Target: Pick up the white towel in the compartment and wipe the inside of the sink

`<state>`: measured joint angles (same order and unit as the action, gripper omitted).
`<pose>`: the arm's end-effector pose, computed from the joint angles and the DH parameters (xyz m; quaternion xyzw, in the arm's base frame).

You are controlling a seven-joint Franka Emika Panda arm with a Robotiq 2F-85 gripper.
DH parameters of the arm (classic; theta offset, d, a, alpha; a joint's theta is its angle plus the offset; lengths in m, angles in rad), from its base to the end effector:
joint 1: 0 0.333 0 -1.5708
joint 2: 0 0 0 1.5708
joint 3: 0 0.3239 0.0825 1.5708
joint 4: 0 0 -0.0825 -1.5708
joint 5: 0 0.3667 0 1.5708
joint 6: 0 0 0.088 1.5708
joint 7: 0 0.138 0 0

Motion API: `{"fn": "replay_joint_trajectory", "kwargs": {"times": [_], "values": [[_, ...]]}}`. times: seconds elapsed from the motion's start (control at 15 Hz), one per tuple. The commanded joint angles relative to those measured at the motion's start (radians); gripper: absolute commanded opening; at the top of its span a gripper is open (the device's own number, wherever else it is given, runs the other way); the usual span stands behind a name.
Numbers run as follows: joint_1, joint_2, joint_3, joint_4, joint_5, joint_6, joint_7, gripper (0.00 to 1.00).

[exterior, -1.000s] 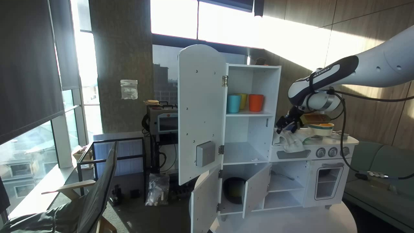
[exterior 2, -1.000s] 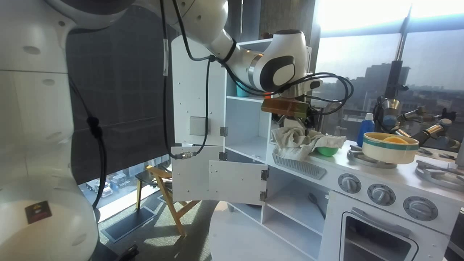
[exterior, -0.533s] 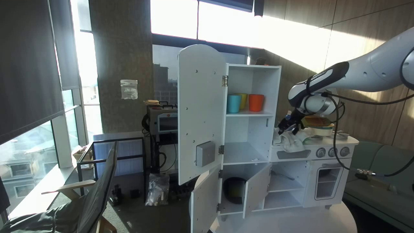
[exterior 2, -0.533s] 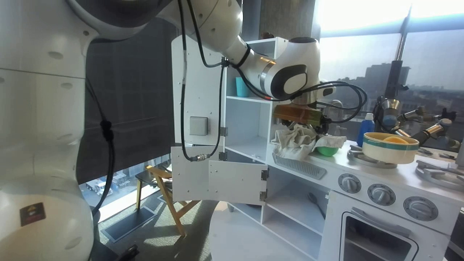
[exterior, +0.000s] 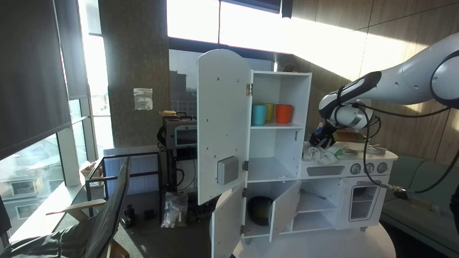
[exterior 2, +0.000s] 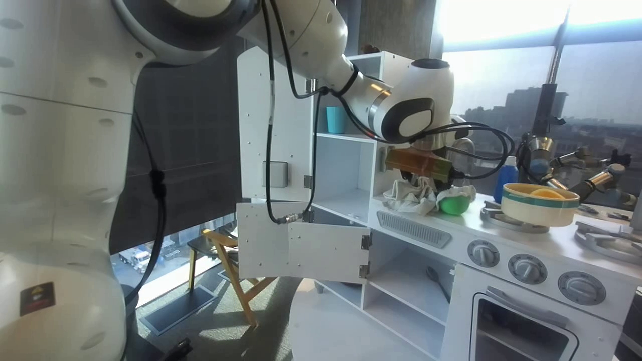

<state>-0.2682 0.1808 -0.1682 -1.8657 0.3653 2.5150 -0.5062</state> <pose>0.5874 -0.2640 0.4608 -0.9617 0.0800 -0.2621 0.0054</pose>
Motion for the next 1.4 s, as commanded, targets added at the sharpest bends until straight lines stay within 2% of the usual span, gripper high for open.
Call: {"fn": "replay_joint_trajectory", "kwargs": {"times": [0.0,0.2,1.0,1.33], "values": [[-0.028,0.014,0.029,0.010,0.061,-0.015,-0.033,0.27],[-0.034,0.035,0.033,0.010,0.088,-0.031,-0.038,0.07],[-0.051,0.133,0.050,0.137,0.090,-0.006,-0.022,0.10],[-0.073,0.103,0.026,0.100,0.074,-0.033,0.006,0.09]]}}
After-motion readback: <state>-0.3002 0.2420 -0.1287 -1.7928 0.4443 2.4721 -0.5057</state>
